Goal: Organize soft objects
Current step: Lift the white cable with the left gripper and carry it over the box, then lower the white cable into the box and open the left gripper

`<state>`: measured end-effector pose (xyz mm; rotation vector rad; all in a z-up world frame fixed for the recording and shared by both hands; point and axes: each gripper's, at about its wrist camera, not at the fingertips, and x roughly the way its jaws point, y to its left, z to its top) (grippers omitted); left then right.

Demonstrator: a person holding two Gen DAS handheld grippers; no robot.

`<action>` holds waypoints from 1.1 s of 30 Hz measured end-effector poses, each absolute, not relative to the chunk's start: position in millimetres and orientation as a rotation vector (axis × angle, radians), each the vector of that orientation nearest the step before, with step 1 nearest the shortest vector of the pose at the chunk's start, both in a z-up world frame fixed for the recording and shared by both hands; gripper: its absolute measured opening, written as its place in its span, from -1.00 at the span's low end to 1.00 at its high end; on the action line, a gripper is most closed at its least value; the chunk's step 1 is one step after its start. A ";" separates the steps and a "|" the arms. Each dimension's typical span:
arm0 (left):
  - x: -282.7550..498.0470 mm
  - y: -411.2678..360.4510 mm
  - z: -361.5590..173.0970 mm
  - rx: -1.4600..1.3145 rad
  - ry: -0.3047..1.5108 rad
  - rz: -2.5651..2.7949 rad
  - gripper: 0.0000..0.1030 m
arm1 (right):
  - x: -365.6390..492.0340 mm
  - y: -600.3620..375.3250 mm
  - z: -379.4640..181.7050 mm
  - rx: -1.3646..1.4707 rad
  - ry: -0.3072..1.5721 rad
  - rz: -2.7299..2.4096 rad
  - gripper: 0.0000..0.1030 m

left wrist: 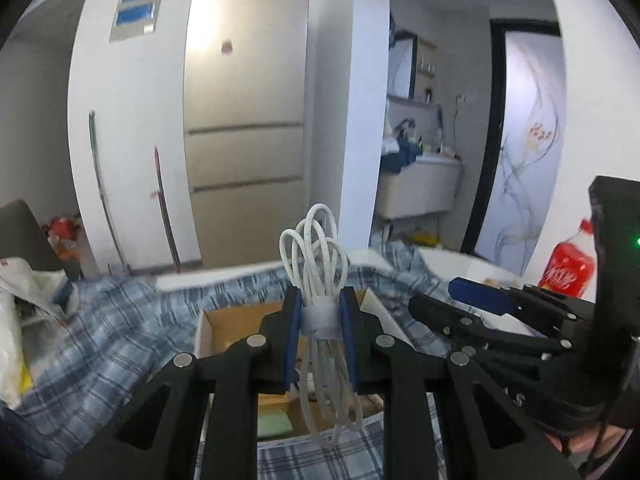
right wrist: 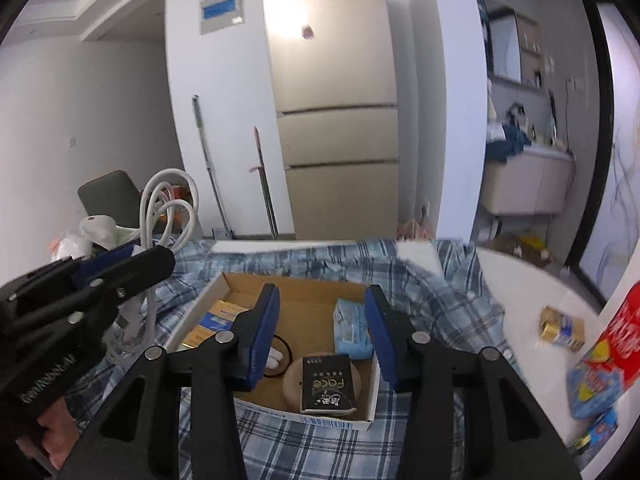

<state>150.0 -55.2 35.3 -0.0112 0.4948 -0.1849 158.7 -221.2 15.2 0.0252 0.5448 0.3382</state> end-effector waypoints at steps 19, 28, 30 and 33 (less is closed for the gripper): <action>209.0 -81.0 -48.4 0.085 0.704 -0.159 -0.59 | 195.7 -223.5 -66.0 -0.003 0.772 0.301 -0.15; 198.8 -69.9 -34.3 0.067 0.640 -0.092 0.27 | 194.5 -237.9 -56.5 0.007 0.726 0.249 -0.12; 190.9 -66.4 -25.0 0.066 0.594 -0.074 0.29 | 190.1 -241.1 -50.1 -0.002 0.690 0.233 -0.11; 174.3 -60.1 -7.4 0.063 0.520 -0.073 0.41 | 184.0 -243.1 -39.4 0.009 0.650 0.251 -0.11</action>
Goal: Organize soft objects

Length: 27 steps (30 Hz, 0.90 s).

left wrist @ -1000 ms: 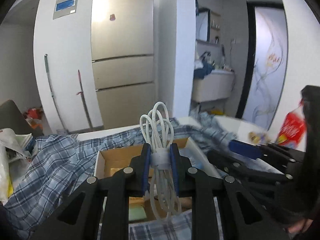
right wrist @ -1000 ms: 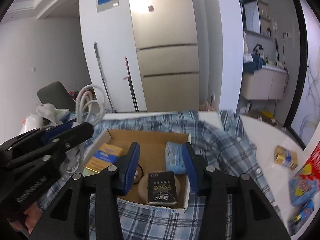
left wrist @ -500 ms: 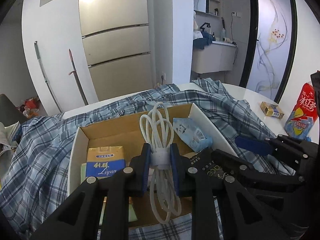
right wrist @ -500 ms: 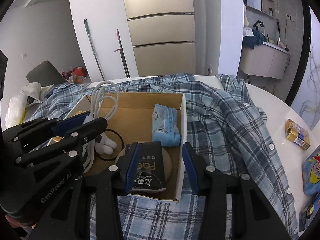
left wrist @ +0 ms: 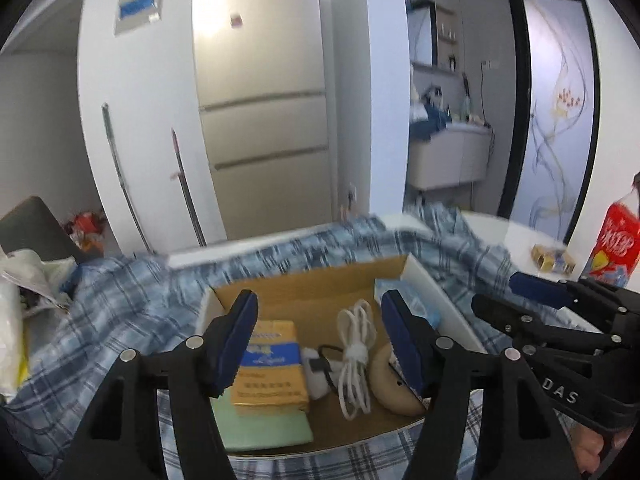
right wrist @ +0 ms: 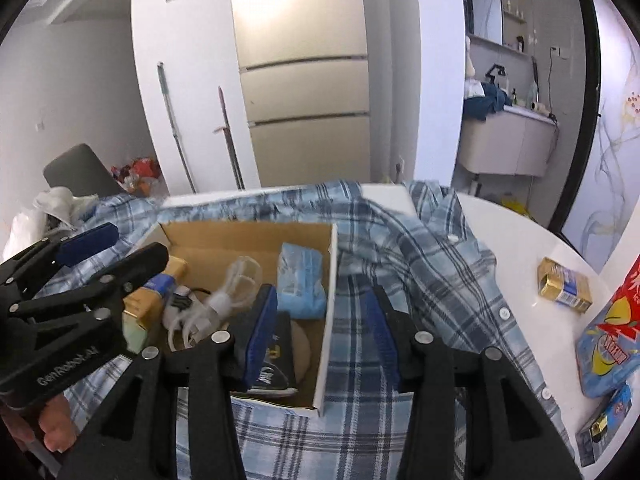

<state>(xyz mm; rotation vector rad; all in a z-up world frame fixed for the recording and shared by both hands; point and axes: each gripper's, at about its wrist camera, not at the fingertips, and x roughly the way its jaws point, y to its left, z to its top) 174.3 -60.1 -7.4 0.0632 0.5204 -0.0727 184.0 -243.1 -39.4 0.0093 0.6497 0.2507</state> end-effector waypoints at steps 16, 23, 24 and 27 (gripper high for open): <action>40.1 -11.8 78.6 0.039 0.106 0.016 1.00 | 107.5 -241.4 48.9 0.013 0.324 0.271 0.20; -0.1 -4.8 65.8 0.025 0.071 0.002 1.00 | 71.1 -244.3 55.3 0.070 0.219 0.298 0.96; -4.7 -2.8 60.3 0.020 0.067 0.000 1.00 | 67.0 -246.8 54.1 0.082 0.199 0.292 0.99; -12.6 -0.2 44.3 0.022 0.059 0.026 1.00 | 57.8 -250.9 48.6 0.086 0.160 0.255 0.99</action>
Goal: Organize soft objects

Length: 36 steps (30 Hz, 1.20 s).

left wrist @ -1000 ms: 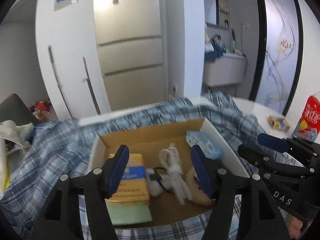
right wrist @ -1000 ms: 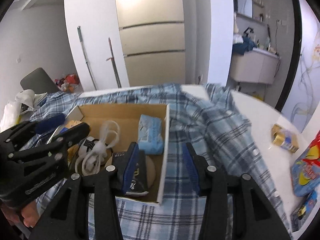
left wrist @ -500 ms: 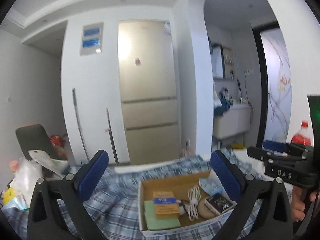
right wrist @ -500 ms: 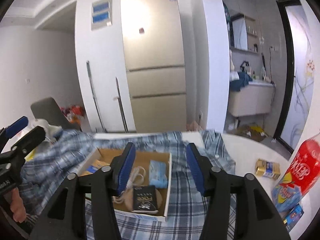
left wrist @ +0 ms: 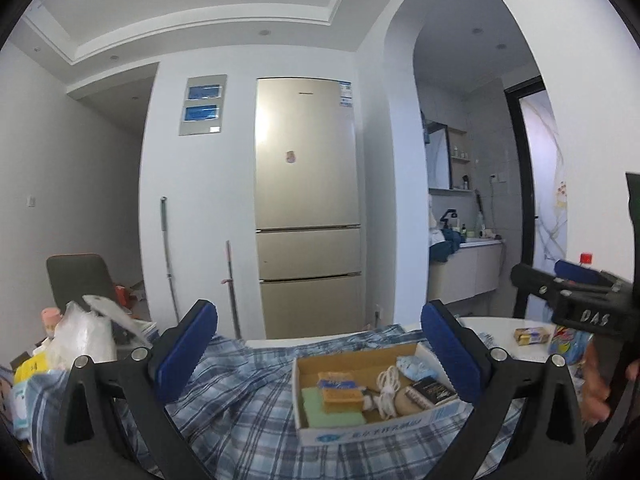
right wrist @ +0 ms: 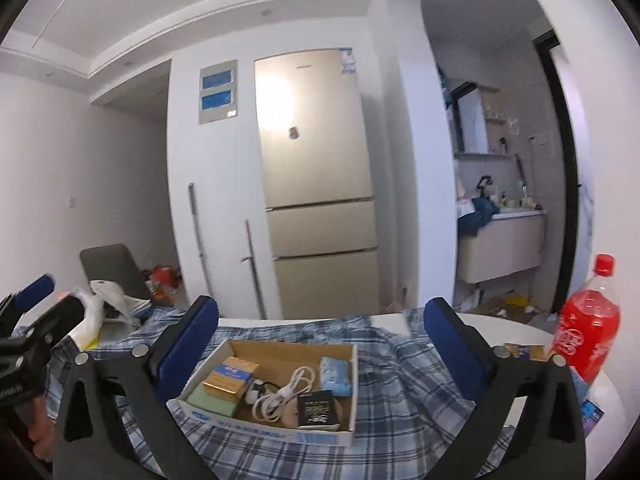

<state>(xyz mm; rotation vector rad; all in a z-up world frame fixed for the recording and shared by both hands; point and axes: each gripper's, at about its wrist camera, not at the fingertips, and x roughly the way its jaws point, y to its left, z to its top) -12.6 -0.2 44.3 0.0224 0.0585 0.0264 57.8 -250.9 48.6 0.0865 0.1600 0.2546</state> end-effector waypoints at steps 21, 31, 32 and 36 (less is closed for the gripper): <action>-2.4 6.4 -8.4 0.028 0.090 0.085 1.00 | 41.8 -238.9 -12.5 -0.055 0.125 0.311 0.99; 4.7 8.5 -11.1 0.020 0.101 0.089 1.00 | 45.8 -246.3 -11.9 -0.013 0.141 0.310 0.99; 5.4 8.1 -11.8 0.023 0.098 0.089 1.00 | 46.1 -247.0 -12.0 -0.010 0.143 0.309 0.99; 6.3 9.1 -15.5 0.024 0.102 0.085 1.00 | 46.3 -248.2 -11.9 -0.001 0.143 0.305 0.99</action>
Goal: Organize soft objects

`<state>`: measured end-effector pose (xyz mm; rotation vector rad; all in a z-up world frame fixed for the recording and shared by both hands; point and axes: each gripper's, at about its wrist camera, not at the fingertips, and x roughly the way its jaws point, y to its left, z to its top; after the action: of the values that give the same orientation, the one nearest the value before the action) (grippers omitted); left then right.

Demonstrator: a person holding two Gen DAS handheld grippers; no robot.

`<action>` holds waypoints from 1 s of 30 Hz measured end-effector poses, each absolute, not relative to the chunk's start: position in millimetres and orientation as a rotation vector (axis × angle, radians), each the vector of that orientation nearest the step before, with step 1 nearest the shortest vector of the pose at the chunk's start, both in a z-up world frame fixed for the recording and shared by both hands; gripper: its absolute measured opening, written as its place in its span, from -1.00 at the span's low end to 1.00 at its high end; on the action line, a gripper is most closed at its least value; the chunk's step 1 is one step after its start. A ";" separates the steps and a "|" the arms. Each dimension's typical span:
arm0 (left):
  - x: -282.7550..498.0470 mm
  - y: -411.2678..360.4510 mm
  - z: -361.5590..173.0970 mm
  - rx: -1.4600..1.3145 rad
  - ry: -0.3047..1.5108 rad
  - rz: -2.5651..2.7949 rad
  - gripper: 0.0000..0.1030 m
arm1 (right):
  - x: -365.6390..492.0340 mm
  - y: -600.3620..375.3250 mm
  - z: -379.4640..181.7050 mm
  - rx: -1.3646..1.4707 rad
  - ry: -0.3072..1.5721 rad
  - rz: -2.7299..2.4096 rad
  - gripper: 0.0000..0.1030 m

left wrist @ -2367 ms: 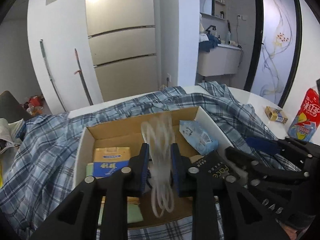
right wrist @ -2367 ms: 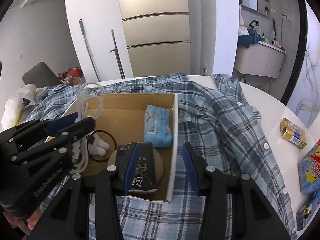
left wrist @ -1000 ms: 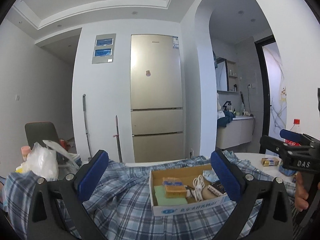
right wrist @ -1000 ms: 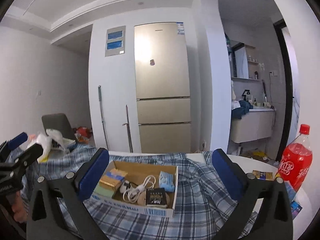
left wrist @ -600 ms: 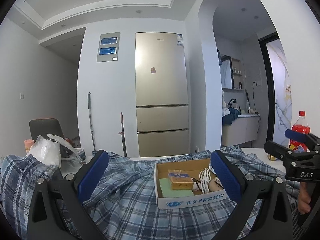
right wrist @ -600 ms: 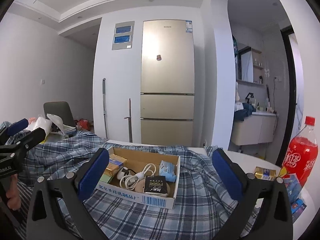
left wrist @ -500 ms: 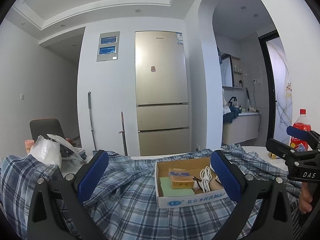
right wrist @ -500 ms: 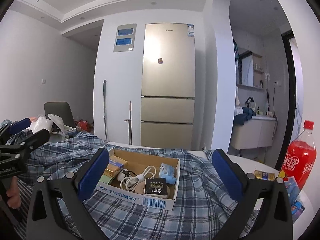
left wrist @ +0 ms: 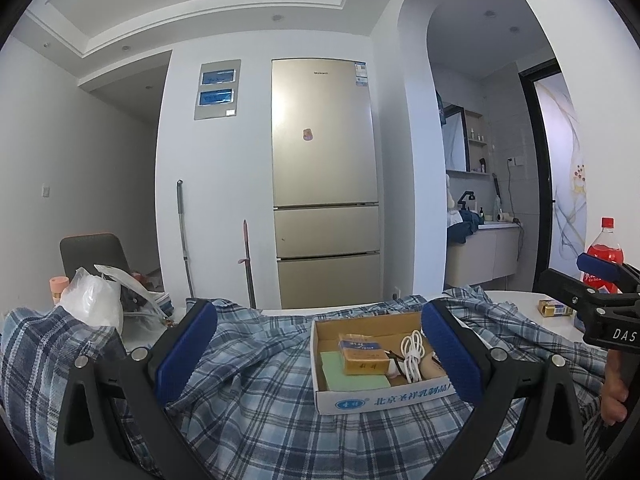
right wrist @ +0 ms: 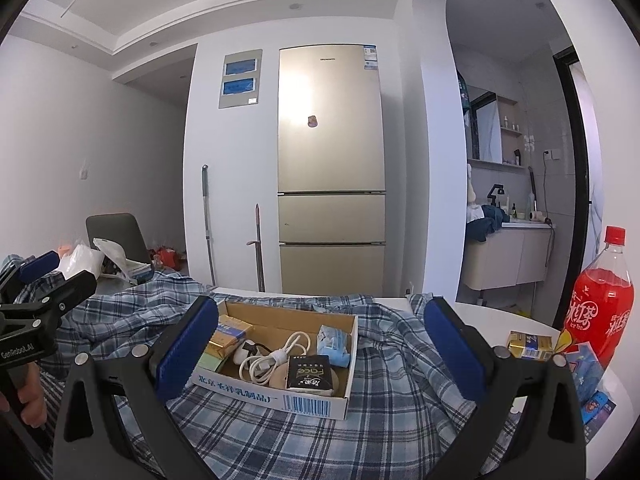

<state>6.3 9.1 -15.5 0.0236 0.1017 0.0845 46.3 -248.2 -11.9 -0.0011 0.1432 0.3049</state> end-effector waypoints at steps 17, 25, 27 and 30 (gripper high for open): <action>-1.4 1.3 -17.2 0.065 0.083 0.070 1.00 | 46.5 -250.0 -11.9 0.004 0.143 0.303 0.99; -2.1 1.3 -16.9 0.067 0.079 0.072 1.00 | 46.4 -250.0 -11.8 0.003 0.143 0.303 0.99; -1.8 1.7 -16.6 0.066 0.081 0.071 1.00 | 46.4 -250.1 -11.8 0.003 0.143 0.303 0.99; -2.0 1.6 -16.5 0.066 0.081 0.071 1.00 | 46.5 -250.2 -11.8 0.004 0.144 0.303 0.99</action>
<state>-2.0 1.6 -16.5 0.0657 0.0808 0.0714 46.5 -250.2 -11.8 0.0037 0.1435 0.3026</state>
